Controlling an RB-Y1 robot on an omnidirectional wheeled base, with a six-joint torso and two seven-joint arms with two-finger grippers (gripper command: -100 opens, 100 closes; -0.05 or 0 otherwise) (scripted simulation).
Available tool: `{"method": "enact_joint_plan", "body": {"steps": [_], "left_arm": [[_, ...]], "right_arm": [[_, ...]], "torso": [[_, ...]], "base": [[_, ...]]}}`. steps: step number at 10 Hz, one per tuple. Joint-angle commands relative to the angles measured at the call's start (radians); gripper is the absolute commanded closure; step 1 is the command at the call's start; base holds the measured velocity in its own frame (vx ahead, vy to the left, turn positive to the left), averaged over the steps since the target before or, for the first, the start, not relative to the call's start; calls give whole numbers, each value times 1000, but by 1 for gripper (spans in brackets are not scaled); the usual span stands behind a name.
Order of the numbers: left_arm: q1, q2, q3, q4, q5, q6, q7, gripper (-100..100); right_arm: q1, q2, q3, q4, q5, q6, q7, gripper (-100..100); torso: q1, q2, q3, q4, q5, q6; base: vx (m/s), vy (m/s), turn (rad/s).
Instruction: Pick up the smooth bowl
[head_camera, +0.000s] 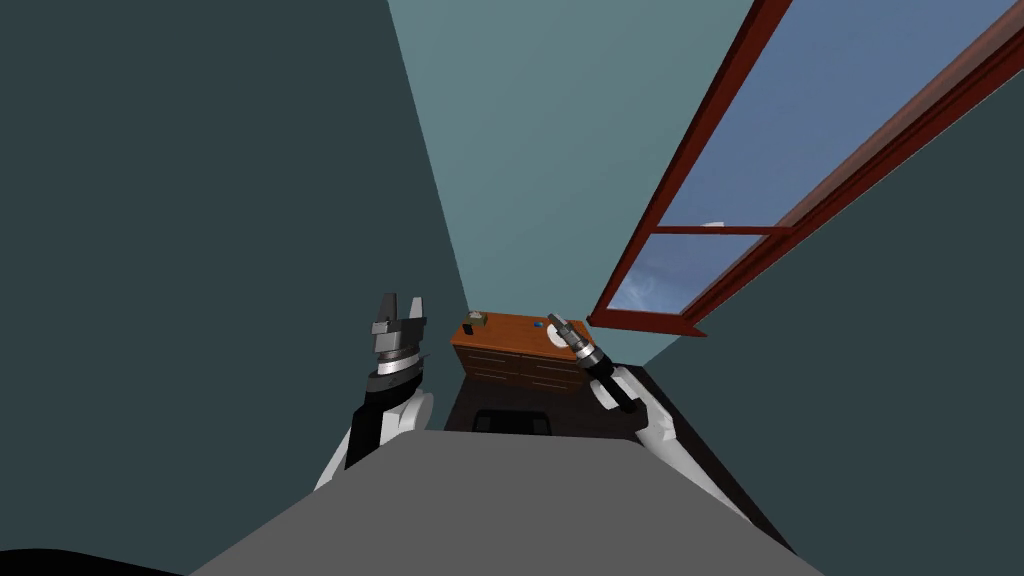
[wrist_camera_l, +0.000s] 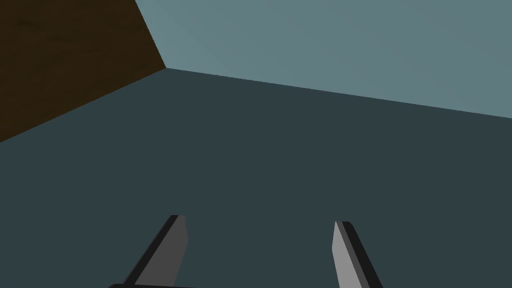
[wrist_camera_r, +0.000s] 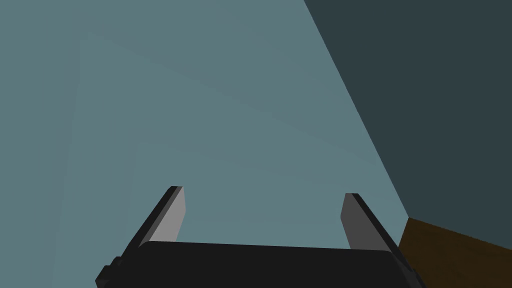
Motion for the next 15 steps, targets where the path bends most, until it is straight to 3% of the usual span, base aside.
{"method": "enact_joint_plan", "body": {"steps": [1,4,6,13,15], "left_arm": [[0,0,0,0,0,0,0,0],[0,0,0,0,0,0,0,0],[0,0,0,0,0,0,0,0],[0,0,0,0,0,0,0,0],[0,0,0,0,0,0,0,0]], "right_arm": [[-16,-25,2,40,14,3,-2,-100],[-64,-89,32,135,83,7,17,-100],[-64,-89,32,155,83,7,17,-100],[-144,-209,104,363,218,33,69,-100],[-144,-209,104,396,218,33,69,-100]], "torso": [[0,0,0,0,0,0],[-1,0,0,0,0,1],[-1,0,0,0,0,1],[-2,-1,0,0,0,1],[-2,-1,0,0,0,1]], "base": [[-7,69,101],[-2,75,145],[-2,43,34],[13,59,130],[12,37,32]]}}
